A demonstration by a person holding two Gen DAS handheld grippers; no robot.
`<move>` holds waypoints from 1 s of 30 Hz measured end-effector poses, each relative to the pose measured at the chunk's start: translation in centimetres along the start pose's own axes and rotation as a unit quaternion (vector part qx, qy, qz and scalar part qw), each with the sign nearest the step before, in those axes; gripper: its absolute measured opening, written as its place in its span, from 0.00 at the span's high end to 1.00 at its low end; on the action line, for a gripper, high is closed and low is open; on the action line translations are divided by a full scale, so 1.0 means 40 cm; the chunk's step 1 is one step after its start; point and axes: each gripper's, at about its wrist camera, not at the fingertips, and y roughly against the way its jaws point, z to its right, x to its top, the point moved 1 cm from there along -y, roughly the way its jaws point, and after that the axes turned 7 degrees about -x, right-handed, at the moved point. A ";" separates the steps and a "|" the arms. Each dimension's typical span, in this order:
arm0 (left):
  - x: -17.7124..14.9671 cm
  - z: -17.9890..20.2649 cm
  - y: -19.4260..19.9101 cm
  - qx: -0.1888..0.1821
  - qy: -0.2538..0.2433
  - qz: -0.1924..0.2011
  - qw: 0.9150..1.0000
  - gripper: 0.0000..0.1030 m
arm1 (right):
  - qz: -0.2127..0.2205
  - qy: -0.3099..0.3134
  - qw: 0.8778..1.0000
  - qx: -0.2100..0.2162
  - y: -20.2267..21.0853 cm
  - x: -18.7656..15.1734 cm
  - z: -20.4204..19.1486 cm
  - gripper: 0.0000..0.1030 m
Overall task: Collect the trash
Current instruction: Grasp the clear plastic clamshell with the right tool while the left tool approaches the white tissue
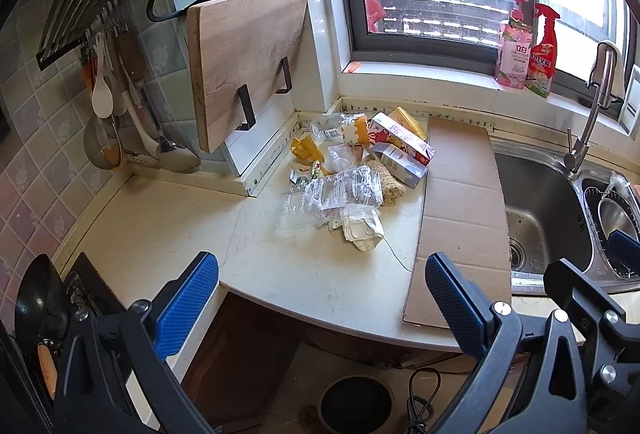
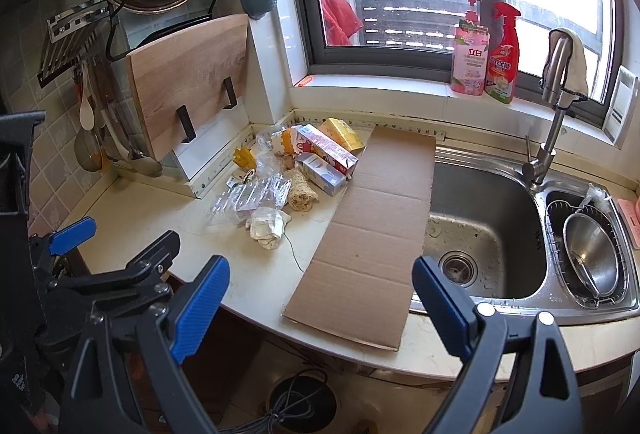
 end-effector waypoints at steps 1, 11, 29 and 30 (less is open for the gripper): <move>0.001 -0.002 -0.005 0.000 -0.001 -0.003 1.000 0.01 | -0.001 0.000 1.000 0.001 -0.002 0.002 -0.002 0.10; 0.014 -0.031 -0.044 0.000 0.004 -0.012 1.000 0.01 | -0.008 0.003 1.000 0.014 -0.045 0.024 -0.025 0.10; 0.076 -0.257 -0.350 -0.037 0.058 -0.113 0.991 0.01 | -0.096 -0.008 0.990 0.099 -0.363 0.165 -0.084 0.14; 0.077 -0.265 -0.369 -0.037 0.058 -0.114 0.991 0.02 | -0.102 -0.009 0.989 0.106 -0.387 0.171 -0.093 0.14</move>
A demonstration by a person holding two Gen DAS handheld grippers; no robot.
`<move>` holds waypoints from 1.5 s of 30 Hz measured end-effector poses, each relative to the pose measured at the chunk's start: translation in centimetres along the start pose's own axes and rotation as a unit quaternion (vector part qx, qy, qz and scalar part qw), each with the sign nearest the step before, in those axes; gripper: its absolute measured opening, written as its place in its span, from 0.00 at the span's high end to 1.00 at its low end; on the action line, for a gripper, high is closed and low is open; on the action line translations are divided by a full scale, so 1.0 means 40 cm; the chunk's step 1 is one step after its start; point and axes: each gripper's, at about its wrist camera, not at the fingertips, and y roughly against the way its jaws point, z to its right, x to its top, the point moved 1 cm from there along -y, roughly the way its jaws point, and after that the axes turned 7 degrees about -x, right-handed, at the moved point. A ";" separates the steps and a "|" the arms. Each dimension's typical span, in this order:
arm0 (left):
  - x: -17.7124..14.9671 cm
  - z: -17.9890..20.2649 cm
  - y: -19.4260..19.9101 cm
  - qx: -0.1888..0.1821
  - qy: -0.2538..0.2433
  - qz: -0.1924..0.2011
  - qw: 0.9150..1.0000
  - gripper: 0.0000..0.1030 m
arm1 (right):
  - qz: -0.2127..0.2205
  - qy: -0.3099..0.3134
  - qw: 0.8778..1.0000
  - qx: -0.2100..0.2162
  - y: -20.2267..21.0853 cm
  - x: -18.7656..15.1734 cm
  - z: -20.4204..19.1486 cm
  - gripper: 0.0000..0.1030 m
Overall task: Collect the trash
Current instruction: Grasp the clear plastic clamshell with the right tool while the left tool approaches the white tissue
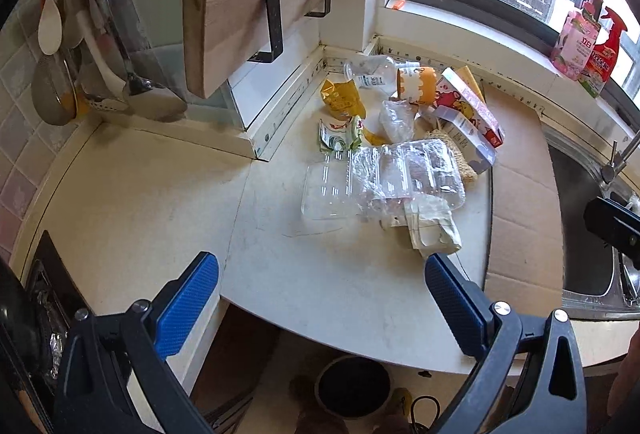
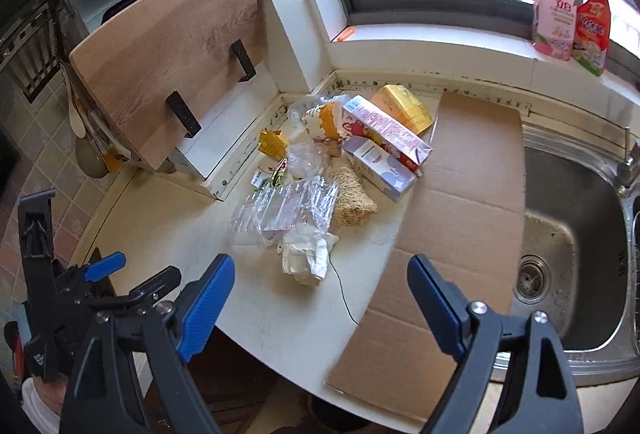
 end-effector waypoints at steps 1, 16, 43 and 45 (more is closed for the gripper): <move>0.005 -0.008 -0.016 0.000 0.001 -0.001 1.000 0.05 | -0.006 0.001 1.000 0.006 -0.029 0.012 -0.004 0.14; 0.054 -0.099 -0.246 -0.048 0.041 -0.064 0.996 0.61 | -0.118 -0.050 0.991 0.045 -0.424 0.085 -0.015 0.27; 0.034 -0.134 -0.123 -0.058 0.049 -0.045 0.996 0.59 | -0.077 -0.016 0.983 0.164 -0.264 0.040 -0.060 0.65; 0.035 -0.122 -0.100 -0.064 0.040 -0.039 0.996 0.53 | -0.068 -0.001 0.986 0.152 -0.231 0.027 -0.053 0.66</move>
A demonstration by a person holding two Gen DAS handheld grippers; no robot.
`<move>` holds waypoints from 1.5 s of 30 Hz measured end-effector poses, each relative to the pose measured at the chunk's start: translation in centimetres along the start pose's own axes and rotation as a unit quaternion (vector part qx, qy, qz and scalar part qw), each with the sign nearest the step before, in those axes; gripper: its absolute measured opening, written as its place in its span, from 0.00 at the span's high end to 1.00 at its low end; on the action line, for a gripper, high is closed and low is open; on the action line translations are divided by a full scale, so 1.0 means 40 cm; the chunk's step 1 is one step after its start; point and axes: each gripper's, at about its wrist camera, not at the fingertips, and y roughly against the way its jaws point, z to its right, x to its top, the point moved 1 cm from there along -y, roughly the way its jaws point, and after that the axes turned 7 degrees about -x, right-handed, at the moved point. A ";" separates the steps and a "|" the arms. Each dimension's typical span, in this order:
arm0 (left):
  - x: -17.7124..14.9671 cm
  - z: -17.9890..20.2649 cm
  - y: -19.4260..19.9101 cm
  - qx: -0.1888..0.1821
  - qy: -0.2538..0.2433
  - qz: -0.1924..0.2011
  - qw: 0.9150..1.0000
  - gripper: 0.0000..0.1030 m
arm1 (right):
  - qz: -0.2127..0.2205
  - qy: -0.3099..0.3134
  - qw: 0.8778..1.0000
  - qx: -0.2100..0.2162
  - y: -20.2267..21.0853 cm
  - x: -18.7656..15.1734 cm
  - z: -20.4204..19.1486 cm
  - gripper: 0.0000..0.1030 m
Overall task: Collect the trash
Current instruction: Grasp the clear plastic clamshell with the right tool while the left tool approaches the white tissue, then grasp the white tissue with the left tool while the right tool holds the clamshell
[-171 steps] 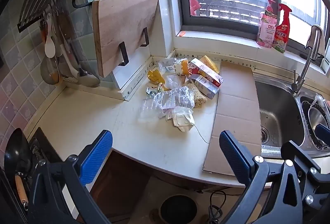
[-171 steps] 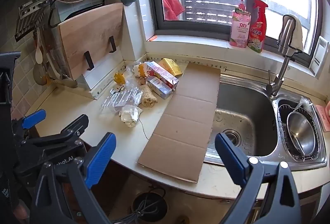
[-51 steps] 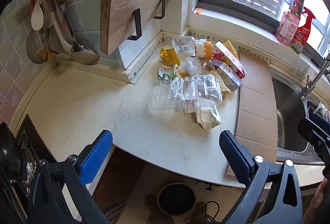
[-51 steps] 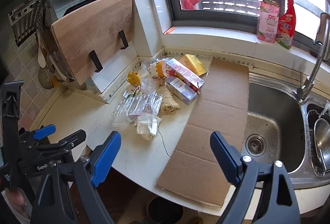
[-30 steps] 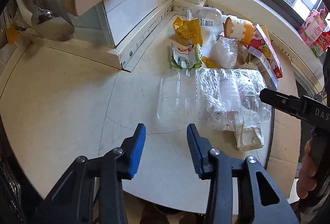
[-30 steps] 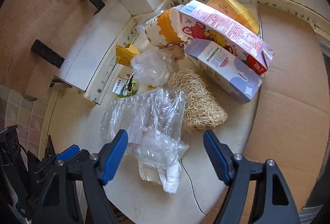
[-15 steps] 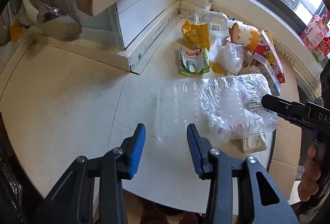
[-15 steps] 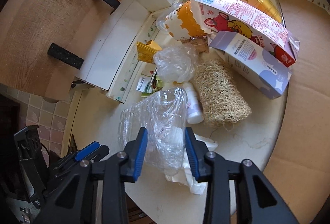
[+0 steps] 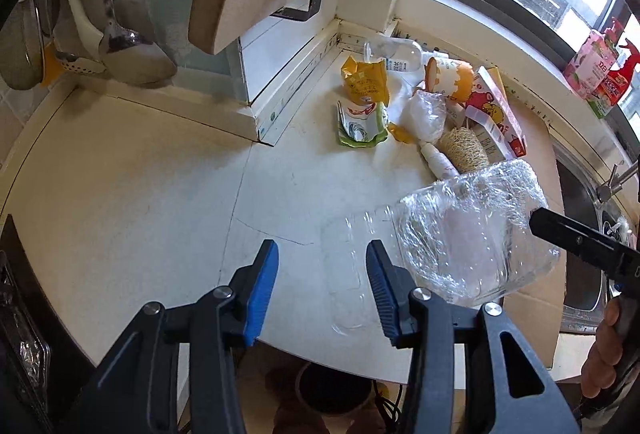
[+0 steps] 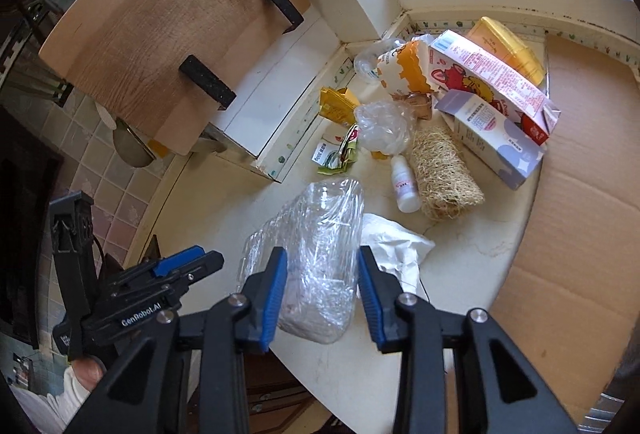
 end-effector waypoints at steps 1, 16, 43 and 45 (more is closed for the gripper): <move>0.000 0.007 0.007 -0.004 -0.003 0.002 1.000 0.49 | 0.002 0.006 1.000 -0.004 0.013 -0.006 0.001 0.66; 0.041 0.204 -0.135 -0.139 -0.044 -0.082 0.986 0.22 | 0.035 -0.010 0.994 -0.107 0.255 -0.182 0.124 0.66; -0.020 0.314 -0.274 -0.077 -0.030 -0.115 0.990 0.70 | 0.030 -0.091 0.991 -0.090 0.321 -0.319 0.272 0.66; -0.045 0.312 -0.230 -0.078 -0.026 -0.106 0.991 0.70 | 0.029 -0.081 0.993 -0.086 0.324 -0.318 0.266 0.66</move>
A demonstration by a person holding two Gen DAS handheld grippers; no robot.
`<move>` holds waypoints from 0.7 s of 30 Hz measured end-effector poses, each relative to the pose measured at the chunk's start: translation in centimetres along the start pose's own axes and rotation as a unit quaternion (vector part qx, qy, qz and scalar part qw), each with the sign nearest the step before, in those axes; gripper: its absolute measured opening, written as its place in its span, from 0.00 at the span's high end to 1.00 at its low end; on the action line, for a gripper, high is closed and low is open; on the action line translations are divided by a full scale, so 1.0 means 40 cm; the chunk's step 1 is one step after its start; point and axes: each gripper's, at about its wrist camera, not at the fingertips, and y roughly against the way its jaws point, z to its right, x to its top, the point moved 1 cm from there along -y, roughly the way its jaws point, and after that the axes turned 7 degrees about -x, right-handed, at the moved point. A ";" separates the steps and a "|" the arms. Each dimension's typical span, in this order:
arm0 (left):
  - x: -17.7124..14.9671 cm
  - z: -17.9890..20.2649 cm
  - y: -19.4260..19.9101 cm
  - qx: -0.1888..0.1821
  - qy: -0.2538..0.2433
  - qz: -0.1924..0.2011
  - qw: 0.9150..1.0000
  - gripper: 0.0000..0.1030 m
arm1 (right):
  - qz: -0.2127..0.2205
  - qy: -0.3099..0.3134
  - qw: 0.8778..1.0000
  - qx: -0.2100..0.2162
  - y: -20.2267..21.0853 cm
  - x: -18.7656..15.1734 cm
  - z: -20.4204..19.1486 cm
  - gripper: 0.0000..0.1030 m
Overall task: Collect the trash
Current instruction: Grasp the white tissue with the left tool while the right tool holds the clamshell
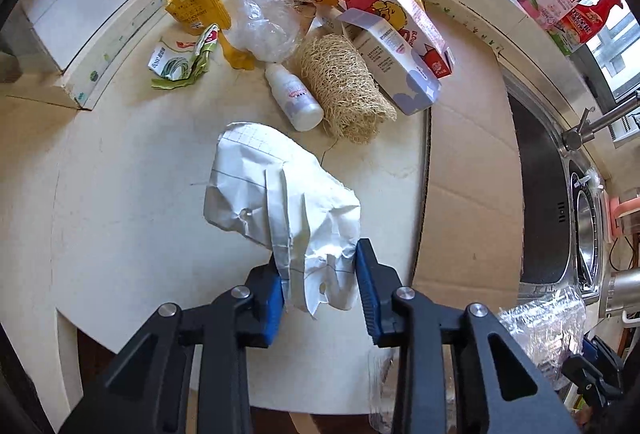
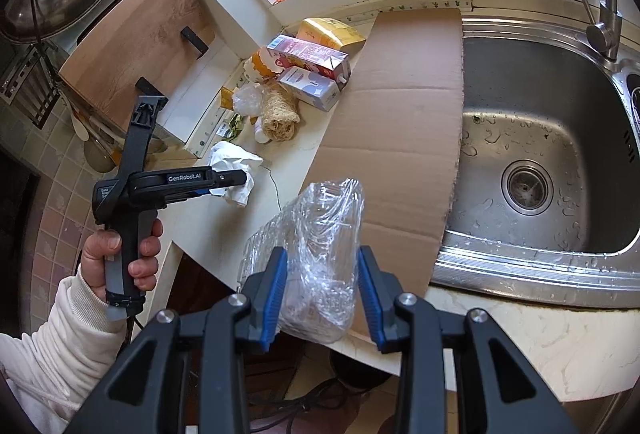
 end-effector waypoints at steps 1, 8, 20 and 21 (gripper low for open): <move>-0.018 -0.003 0.022 -0.001 0.002 0.005 1.000 0.71 | -0.001 0.006 1.000 0.005 0.001 0.001 -0.004 0.66; -0.194 0.011 0.183 0.005 0.006 0.036 0.999 0.70 | -0.010 0.059 0.998 0.032 0.018 -0.012 -0.041 0.66; -0.564 0.011 0.310 0.059 0.005 0.060 0.996 0.70 | -0.038 0.206 0.977 0.045 -0.006 -0.147 -0.167 0.66; -0.585 0.008 0.303 0.065 0.003 0.057 0.996 0.70 | -0.039 0.218 0.974 0.038 -0.015 -0.168 -0.179 0.66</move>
